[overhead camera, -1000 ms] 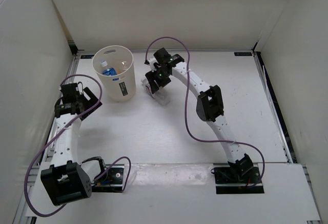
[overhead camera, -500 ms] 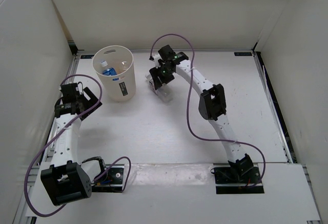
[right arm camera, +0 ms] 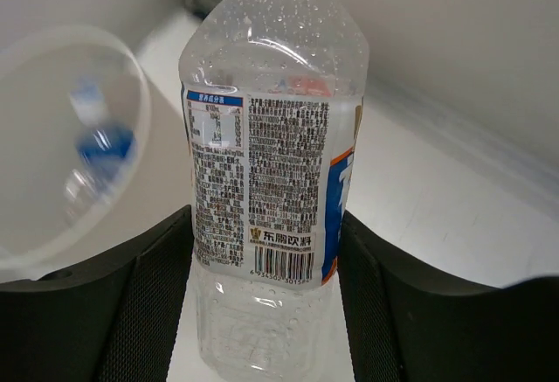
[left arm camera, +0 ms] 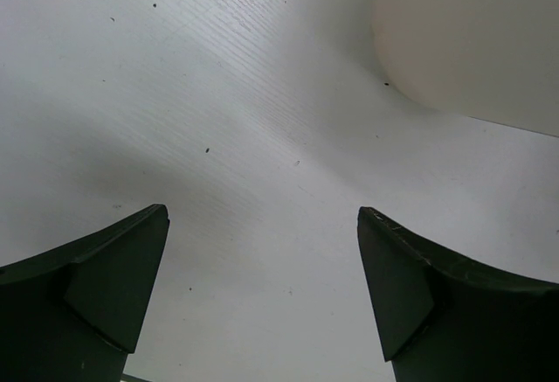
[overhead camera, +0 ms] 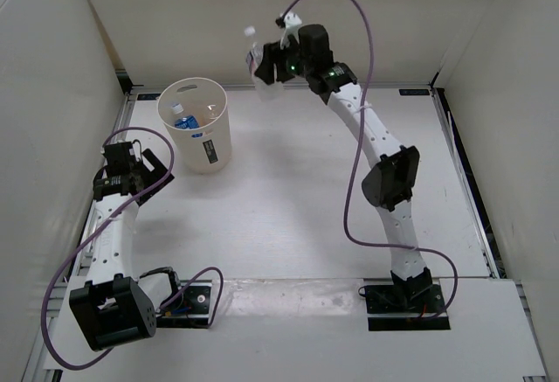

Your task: Put the plastic bottles in the bin

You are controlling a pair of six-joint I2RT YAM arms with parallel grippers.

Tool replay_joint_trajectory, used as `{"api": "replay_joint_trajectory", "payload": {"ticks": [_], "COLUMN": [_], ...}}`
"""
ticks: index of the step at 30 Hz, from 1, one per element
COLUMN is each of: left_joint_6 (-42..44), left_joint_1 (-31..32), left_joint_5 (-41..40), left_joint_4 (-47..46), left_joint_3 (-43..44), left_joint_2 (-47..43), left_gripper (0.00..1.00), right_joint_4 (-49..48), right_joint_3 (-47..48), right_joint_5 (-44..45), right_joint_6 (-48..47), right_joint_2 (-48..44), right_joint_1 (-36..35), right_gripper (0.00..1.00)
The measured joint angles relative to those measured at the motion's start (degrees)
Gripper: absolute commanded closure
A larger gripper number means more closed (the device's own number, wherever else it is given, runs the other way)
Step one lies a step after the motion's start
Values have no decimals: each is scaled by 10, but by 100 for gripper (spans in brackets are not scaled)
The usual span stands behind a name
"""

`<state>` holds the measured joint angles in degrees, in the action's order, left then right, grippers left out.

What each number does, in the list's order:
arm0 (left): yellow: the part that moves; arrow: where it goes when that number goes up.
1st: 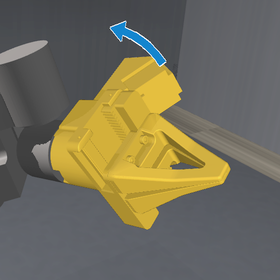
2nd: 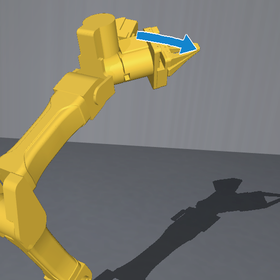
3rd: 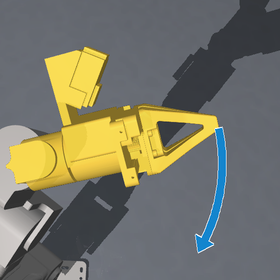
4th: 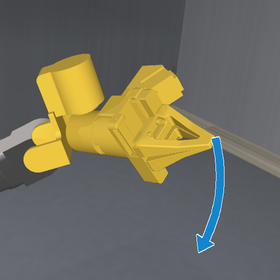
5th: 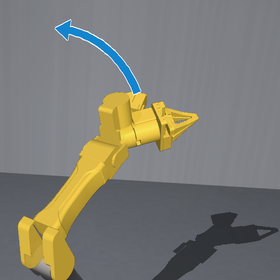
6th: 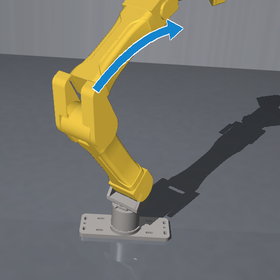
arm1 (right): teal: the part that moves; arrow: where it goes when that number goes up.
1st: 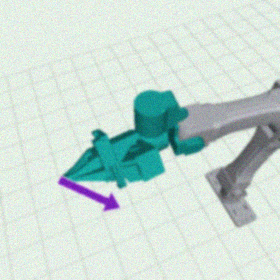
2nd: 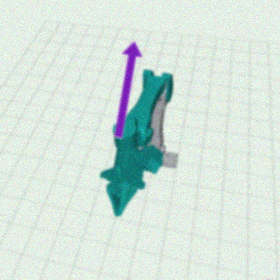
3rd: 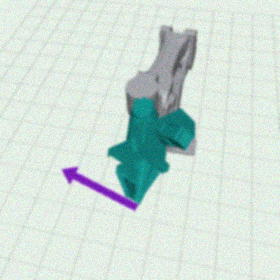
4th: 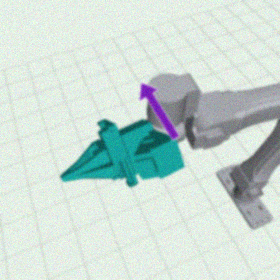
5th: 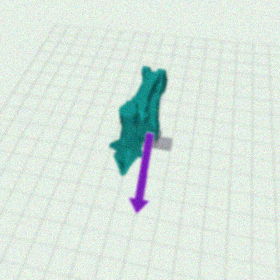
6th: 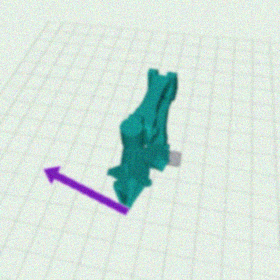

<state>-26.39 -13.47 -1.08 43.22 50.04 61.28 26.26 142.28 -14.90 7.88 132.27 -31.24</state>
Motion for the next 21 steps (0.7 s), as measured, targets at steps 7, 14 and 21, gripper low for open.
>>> {"api": "replay_joint_trajectory", "payload": {"ticks": [7, 14, 21], "left_joint_6": [0, 0, 4], "left_joint_1": [0, 0, 0], "left_joint_5": [0, 0, -3], "left_joint_4": [-1, -2, 0], "left_joint_3": [-1, -2, -5], "left_joint_2": [0, -3, -7], "left_gripper": [0, 0, 0], "right_joint_4": [-184, -283, -313], "right_joint_3": [75, 17, 16], "right_joint_5": [35, -37, -112], "right_joint_6": [-12, -41, -38], "right_joint_2": [-25, -39, -28], "right_joint_1": [-42, -90, -123], "right_gripper": [100, 100, 100]}}
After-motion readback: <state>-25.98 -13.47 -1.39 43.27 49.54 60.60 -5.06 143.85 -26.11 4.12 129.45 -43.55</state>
